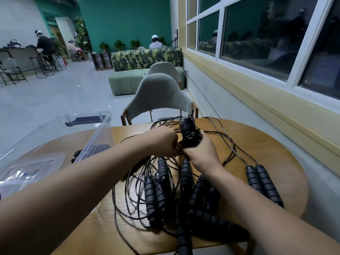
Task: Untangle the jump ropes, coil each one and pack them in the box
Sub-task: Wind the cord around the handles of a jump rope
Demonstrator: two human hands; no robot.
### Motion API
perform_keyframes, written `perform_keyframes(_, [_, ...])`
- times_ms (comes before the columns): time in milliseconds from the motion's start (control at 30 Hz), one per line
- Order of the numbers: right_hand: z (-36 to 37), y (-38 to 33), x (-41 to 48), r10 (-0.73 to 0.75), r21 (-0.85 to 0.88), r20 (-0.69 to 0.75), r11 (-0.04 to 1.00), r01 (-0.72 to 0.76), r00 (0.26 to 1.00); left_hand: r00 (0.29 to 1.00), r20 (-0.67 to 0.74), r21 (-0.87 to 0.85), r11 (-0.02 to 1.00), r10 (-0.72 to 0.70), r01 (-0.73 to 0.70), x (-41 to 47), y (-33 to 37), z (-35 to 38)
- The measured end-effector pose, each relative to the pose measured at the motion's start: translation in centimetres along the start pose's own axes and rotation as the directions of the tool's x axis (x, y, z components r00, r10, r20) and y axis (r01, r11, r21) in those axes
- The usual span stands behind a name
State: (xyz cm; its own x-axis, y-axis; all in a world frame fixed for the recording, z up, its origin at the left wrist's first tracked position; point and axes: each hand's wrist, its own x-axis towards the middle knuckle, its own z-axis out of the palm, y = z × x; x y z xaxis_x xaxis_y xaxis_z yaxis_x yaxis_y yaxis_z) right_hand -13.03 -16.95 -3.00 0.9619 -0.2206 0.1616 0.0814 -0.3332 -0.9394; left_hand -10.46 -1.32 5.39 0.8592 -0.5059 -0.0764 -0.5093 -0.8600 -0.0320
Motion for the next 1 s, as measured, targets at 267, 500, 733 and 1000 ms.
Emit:
perform_keyframes(267, [0.1,0.0,0.1,0.048,-0.043,0.01,0.998,-0.047,0.999,0.942,-0.33,-0.225,0.974,-0.054,-0.023,-0.3,-2.2,-2.7])
perform_keyframes(500, [0.6,-1.3,-0.1,0.037,0.028,0.047,0.999,-0.038,0.998,0.883,-0.464,-0.255,0.965,-0.065,-0.063,-0.9,-3.0,-4.4])
perform_keyframes(733, [1.1,-2.1,-0.5,0.023,0.087,0.031,0.996,-0.026,0.999,0.872,-0.477,-0.406,0.908,-0.115,-0.103,-1.1,-2.6,-5.5])
perform_keyframes(1000, [1.5,-2.1,-0.2,0.123,0.164,-0.012,0.979,-0.119,0.992,0.966,-0.228,-0.83,0.544,-0.124,-0.126,-1.7,-2.6,-3.5])
